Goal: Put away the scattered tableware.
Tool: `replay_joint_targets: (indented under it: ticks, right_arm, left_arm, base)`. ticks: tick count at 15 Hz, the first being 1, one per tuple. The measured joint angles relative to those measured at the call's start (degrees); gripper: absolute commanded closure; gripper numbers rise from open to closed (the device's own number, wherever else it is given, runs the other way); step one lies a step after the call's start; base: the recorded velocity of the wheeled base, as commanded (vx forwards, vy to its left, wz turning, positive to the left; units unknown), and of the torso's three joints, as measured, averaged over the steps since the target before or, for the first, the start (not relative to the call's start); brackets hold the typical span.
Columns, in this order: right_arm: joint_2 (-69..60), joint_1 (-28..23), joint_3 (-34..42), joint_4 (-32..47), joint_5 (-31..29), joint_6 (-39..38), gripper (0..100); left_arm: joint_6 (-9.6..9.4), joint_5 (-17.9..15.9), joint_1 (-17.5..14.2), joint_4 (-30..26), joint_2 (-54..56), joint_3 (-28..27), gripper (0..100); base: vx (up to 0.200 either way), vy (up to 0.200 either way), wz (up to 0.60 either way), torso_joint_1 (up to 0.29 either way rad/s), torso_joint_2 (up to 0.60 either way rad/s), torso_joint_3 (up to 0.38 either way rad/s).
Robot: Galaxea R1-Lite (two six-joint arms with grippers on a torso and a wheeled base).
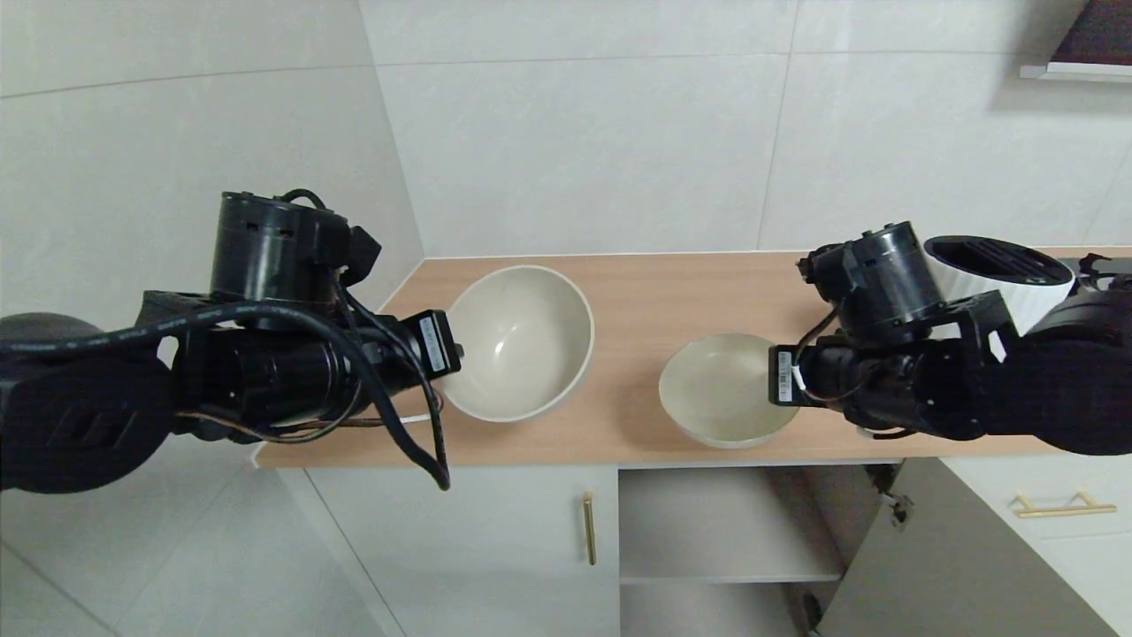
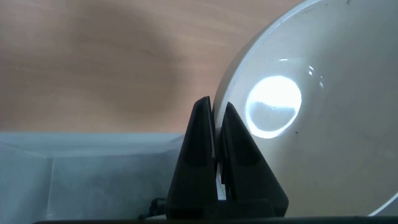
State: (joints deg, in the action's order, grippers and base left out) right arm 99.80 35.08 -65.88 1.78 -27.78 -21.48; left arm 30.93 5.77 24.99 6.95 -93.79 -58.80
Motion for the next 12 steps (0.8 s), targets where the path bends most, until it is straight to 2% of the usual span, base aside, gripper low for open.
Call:
replay_joint_targets:
  ticks: [2,4,8,12]
  right_arm:
    - [-3.9,0.9,3.4,0.0,-0.2,3.6,100]
    - [-7.1,1.7,6.9,-0.3,-0.4,4.1,100]
    - [-9.8,3.3,9.9,-0.5,-1.0,3.7,100]
    - [-10.6,3.5,10.5,-0.6,-1.3,3.5,100]
  left_arm:
    - [-0.02,-0.1,0.5,0.1,0.6,1.3,100]
    - [-0.02,-0.3,0.9,0.0,0.9,3.0,100]
    - [0.0,-0.8,1.1,0.0,1.1,4.0,100]
    - [-0.02,-1.4,1.4,0.1,1.0,4.1,100]
  base:
    - [0.0,0.0,0.0,0.0,0.0,0.0]
    - [0.0,0.0,0.0,0.0,0.0,0.0]
    - [-0.2,0.0,0.0,0.007,0.0,0.0]
    - [0.0,0.0,0.0,0.0,0.0,0.0]
